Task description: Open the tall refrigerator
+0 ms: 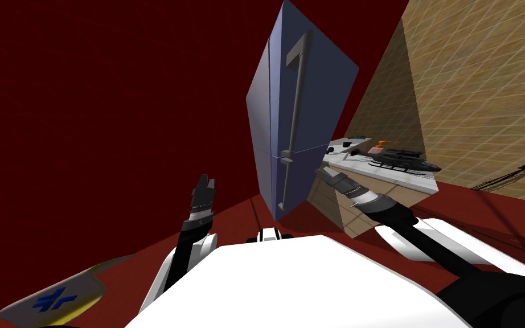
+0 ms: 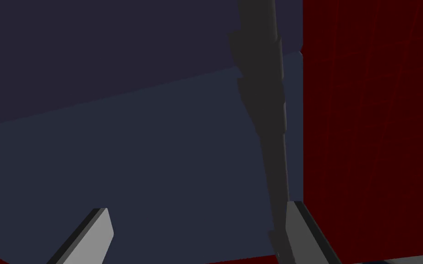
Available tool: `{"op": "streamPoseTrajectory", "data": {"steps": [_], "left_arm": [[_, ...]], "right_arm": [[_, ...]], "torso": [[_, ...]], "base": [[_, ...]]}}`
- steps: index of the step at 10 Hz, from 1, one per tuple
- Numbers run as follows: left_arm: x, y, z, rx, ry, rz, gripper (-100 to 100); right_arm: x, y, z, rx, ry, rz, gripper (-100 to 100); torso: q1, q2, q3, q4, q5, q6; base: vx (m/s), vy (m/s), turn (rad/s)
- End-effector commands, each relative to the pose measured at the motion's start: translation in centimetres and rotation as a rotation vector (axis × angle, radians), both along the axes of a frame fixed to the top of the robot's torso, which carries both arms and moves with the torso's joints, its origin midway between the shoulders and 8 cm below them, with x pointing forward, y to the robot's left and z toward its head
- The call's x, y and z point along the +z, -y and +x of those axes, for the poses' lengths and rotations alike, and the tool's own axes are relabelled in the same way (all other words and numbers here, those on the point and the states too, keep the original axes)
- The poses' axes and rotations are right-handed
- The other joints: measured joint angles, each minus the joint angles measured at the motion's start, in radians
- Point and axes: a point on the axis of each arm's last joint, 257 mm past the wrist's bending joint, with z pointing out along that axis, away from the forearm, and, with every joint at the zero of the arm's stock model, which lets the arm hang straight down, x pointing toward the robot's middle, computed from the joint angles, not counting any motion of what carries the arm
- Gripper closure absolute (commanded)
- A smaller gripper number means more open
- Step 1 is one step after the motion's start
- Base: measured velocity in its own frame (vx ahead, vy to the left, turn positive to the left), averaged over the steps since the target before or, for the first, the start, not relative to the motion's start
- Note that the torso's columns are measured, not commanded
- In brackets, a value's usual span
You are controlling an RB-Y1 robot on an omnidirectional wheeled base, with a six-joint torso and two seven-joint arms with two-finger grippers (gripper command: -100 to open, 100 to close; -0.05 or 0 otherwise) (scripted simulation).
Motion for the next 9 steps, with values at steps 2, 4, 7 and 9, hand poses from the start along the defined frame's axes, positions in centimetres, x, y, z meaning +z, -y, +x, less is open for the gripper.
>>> {"op": "streamPoseTrajectory", "data": {"steps": [2, 4, 7, 9], "left_arm": [[0.0, 0.0, 0.0, 0.000, 0.000, 0.000, 0], [0.0, 0.0, 0.0, 0.000, 0.000, 0.000, 0], [0.0, 0.0, 0.0, 0.000, 0.000, 0.000, 0], [0.0, 0.0, 0.0, 0.000, 0.000, 0.000, 0]], "right_arm": [[0.0, 0.7, 0.5, -0.024, -0.016, -0.167, -100], [0.2, 1.8, 1.0, -0.054, -0.021, -0.307, -100], [0.6, 2.5, 1.6, -0.072, -0.023, -0.452, -100], [0.9, 2.5, 2.1, -0.071, -0.021, -0.531, -100]], "torso": [[0.003, 0.000, 0.000, 0.000, 0.001, 0.000], [0.000, 0.000, 0.000, 0.000, 0.000, 0.000], [-0.001, 0.000, 0.000, 0.000, 0.000, 0.000], [0.001, 0.000, 0.000, 0.000, 0.000, 0.000]], "base": [[0.048, 0.099, -0.064], [0.061, 0.091, -0.069], [0.059, 0.080, -0.053], [0.042, 0.071, -0.045]]}}
